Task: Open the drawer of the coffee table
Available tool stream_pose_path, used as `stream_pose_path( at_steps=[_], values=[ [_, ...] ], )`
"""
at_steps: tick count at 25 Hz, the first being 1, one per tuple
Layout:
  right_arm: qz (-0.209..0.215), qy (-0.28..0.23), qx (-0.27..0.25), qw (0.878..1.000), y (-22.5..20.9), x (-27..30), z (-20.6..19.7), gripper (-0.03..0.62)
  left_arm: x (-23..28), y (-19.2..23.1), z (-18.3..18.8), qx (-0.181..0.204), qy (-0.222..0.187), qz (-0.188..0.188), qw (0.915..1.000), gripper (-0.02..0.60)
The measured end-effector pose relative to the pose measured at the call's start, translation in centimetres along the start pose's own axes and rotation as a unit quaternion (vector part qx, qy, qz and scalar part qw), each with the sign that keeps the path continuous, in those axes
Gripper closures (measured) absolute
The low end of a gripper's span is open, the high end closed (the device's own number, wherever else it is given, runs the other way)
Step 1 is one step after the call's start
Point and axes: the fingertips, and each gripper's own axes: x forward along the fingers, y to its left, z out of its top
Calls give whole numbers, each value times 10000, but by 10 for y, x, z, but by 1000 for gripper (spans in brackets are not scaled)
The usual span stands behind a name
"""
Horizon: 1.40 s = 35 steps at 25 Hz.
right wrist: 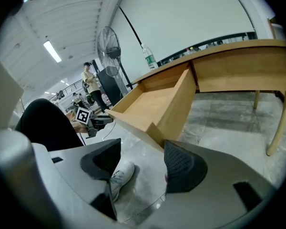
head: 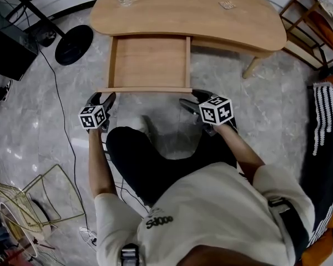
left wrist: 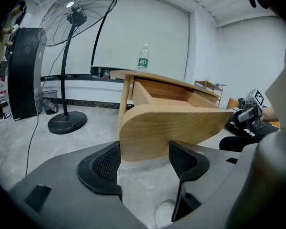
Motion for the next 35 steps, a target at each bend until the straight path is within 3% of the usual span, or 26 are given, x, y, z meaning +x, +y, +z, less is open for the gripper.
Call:
stream_pose_path(
  at_steps=[9,14,19,22,24,28,31,35],
  values=[
    [-56,-55,227,9997,-15,9,-7,326,13,1,-13,-91,99,-34,9999,267],
    [96,-368,565,9977,-25,6,1,326,15,0,-14,-112,92,-9,9999,267],
    [218,-277,-55,9994,-40,-9,4,322,10,17,-30,-385,267,262,9986,268],
    [309,-341,-127,9989,-60,-29,4,319,-2,35,-47,-601,407,543,9959,268],
    [13,-489,-168,9987,-87,-46,9,319,-13,49,-52,-731,415,790,9933,285],
    [-1056,-823,-688,9886,-146,-77,40,324,-30,70,-39,-726,251,1229,9894,377],
    [-1539,-1122,-966,9769,-167,-92,76,383,-40,79,-17,-550,44,1466,9877,447],
    [-2028,-1376,-1539,9572,-173,-101,134,483,-50,81,40,-184,-441,1654,9851,535]
  ],
)
